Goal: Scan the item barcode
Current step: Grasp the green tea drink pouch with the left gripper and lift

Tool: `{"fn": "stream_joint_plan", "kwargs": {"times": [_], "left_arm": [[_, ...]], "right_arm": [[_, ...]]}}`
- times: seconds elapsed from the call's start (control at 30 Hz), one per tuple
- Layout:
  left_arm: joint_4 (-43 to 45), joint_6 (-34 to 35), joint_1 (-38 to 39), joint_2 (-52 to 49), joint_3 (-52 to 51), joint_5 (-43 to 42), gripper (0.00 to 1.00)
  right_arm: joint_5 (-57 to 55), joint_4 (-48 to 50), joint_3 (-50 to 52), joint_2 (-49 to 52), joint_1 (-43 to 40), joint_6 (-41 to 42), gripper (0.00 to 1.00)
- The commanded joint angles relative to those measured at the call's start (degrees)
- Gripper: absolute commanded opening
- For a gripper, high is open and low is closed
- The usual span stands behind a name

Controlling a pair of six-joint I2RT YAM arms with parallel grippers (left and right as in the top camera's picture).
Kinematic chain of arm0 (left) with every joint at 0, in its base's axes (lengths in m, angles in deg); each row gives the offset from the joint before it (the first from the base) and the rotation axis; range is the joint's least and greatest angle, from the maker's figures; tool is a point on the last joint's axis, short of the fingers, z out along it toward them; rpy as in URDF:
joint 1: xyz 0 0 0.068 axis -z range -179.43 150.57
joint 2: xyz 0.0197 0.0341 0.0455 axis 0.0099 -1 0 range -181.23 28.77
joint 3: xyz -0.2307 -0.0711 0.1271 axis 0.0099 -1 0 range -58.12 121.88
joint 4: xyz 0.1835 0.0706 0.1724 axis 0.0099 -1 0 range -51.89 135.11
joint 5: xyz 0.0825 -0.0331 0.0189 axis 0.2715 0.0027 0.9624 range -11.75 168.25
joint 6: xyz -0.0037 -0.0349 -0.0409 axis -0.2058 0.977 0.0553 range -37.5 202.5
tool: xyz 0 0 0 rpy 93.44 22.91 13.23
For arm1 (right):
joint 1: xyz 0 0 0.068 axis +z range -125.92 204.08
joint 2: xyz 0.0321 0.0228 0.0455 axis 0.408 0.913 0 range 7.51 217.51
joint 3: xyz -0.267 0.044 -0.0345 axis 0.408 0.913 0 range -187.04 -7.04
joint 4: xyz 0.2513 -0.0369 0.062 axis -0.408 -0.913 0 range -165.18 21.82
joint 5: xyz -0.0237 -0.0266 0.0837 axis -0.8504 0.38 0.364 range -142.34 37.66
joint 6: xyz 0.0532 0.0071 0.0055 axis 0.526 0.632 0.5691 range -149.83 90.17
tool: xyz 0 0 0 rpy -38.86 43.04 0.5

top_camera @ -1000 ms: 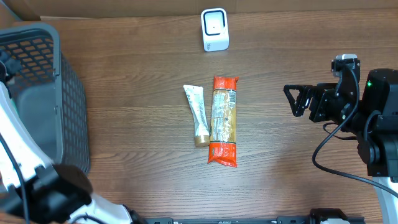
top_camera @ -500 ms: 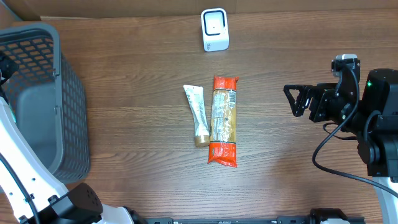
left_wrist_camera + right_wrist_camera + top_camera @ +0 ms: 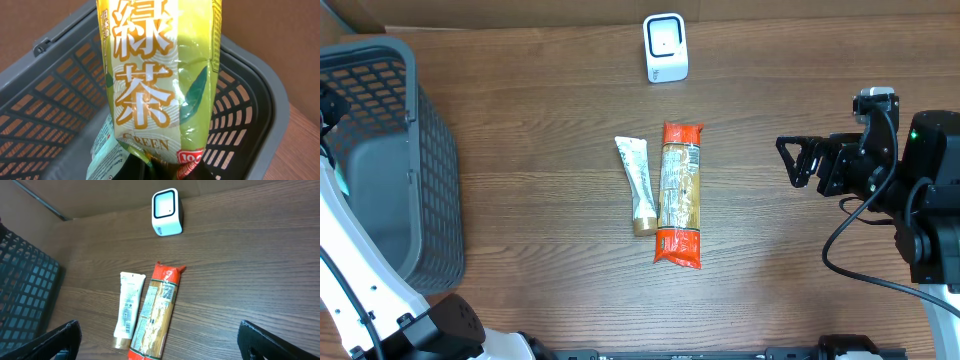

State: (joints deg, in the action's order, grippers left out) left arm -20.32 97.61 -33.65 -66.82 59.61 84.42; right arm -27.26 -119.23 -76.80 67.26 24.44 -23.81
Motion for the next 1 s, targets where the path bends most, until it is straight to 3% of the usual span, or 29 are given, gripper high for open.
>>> {"fn": "stream_joint_plan", "kwargs": {"times": [0.0, 0.2, 0.3, 0.63, 0.73, 0.87, 0.97], "left_arm": [[1.27, 0.79, -0.15, 0.87, 1.44, -0.24, 0.08], [1.44, 0.79, -0.15, 0.85, 1.44, -0.24, 0.1], [1.44, 0.79, -0.15, 0.83, 1.44, -0.22, 0.04], [1.4, 0.76, -0.15, 0.85, 1.44, -2.05, 0.04], [2.1, -0.28, -0.15, 1.55, 1.51, -9.49, 0.04], [4.66, -6.8, -0.13, 4.52, 1.55, -26.88, 0.04], [6.16, -7.43, 0.04, 6.97, 1.55, -38.1, 0.04]], "right_arm": [[0.04, 0.22, -1.77, -0.15, -0.33, 0.15, 1.0], [0.04, 0.22, -1.77, -0.15, -0.33, 0.15, 1.0], [0.04, 0.22, -1.77, -0.15, -0.33, 0.15, 1.0], [0.04, 0.22, -1.77, -0.15, -0.33, 0.15, 1.0], [0.04, 0.22, -1.77, -0.15, -0.33, 0.15, 1.0], [0.04, 0.22, -1.77, -0.15, -0.31, 0.15, 1.0], [0.04, 0.22, -1.77, -0.15, -0.31, 0.15, 1.0]]}}
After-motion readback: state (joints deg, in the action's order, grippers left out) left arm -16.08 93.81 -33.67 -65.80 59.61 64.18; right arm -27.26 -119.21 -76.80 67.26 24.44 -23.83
